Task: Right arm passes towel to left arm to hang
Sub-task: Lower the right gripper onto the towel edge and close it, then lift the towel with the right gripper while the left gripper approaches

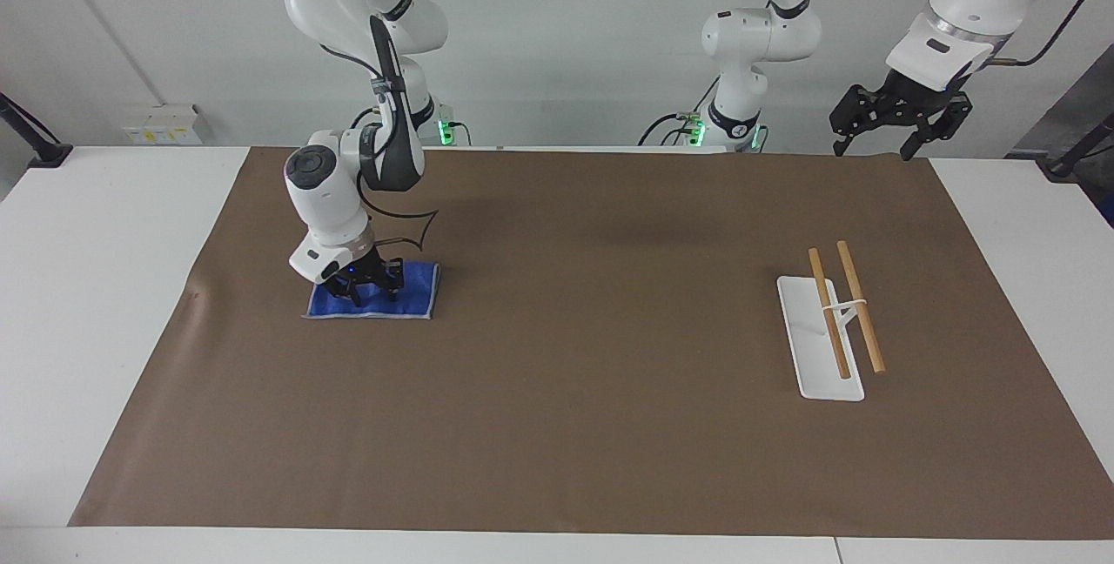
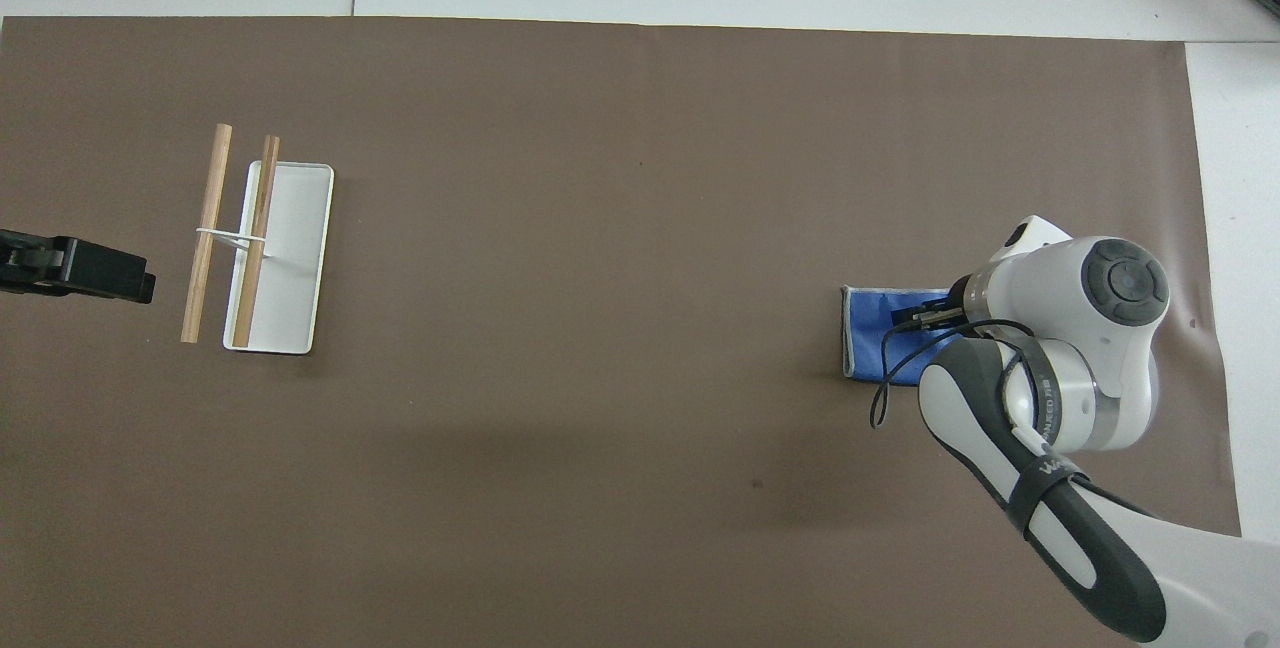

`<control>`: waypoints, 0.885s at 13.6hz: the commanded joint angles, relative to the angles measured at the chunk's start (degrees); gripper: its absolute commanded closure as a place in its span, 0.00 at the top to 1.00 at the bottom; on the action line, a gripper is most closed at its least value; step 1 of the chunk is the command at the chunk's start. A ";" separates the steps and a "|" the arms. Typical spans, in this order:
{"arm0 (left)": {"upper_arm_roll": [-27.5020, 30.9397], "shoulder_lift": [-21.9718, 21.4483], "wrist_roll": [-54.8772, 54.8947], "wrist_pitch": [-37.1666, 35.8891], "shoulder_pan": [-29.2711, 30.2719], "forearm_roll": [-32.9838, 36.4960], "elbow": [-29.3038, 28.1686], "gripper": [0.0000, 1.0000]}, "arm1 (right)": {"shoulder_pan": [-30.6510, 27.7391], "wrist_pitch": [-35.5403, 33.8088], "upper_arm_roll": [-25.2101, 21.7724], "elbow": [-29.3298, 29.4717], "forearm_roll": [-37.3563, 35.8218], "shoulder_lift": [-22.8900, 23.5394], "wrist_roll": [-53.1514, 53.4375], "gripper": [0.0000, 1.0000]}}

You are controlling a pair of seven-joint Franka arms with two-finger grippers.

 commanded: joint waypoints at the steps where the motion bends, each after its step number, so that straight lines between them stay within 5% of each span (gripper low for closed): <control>1: -0.44 -1.52 -0.48 -0.30 0.54 1.14 -1.55 1.00 | -0.64 1.07 0.24 -0.85 1.76 -0.50 -0.81 0.00; 12: -0.44 -1.43 -0.48 -0.30 0.54 1.14 -1.55 1.00 | 0.68 -7.62 1.64 8.29 8.08 -2.69 0.52 0.00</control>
